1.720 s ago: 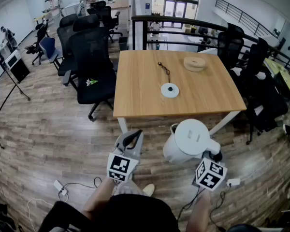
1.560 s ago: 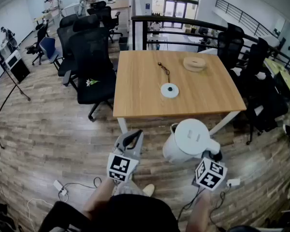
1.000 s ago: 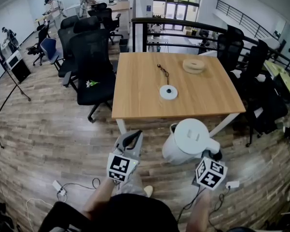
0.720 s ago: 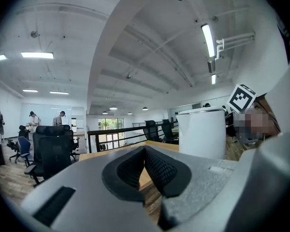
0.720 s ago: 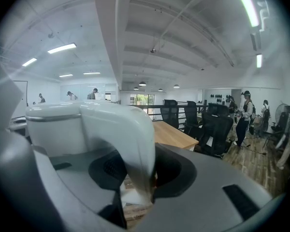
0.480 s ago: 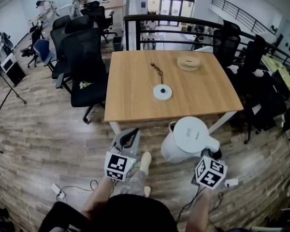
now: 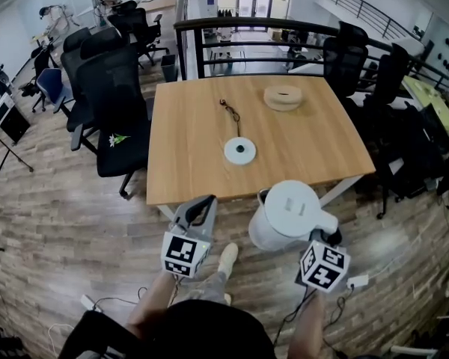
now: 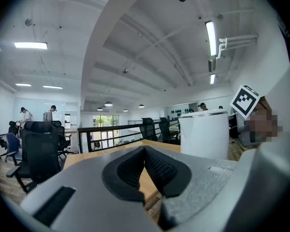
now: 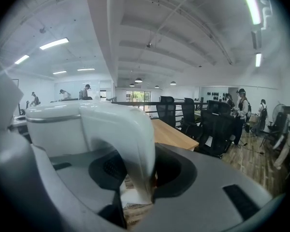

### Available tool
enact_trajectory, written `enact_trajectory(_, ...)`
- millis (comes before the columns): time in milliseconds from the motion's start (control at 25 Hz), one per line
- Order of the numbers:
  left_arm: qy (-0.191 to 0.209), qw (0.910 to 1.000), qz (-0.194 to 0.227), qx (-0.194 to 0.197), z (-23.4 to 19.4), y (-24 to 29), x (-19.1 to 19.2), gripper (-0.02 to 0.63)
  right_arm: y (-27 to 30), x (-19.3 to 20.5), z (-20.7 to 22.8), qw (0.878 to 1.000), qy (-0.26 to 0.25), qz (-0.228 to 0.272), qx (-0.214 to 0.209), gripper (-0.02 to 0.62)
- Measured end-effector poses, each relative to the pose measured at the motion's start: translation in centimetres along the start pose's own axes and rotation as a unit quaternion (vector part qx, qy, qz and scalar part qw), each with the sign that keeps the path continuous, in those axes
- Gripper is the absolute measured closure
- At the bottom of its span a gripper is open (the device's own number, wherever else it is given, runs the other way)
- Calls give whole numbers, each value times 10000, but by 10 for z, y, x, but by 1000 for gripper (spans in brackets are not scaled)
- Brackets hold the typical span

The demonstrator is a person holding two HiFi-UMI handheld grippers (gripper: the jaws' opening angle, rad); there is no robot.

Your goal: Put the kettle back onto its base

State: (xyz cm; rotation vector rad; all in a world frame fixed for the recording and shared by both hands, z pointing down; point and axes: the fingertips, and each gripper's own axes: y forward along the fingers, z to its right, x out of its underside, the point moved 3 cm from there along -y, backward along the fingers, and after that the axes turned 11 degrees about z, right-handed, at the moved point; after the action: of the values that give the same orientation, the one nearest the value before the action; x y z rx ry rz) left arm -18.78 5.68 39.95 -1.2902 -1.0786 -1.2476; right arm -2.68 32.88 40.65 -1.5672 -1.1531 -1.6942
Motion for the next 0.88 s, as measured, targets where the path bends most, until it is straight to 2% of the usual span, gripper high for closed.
enact_trajectory(360,-55,9998,-79,181,-19,84,4,604,76,-17,13,9999,15,-95,136,463)
enact_trajectory(760,-152,9996,-200,119,-54,160,14,604,159,-37,12,9998,-4,-167,109,462)
enact_trajectory(880,-107,9998,-127,70,-67,181,15,604,184,-44,10,9998,4,-161,80,462)
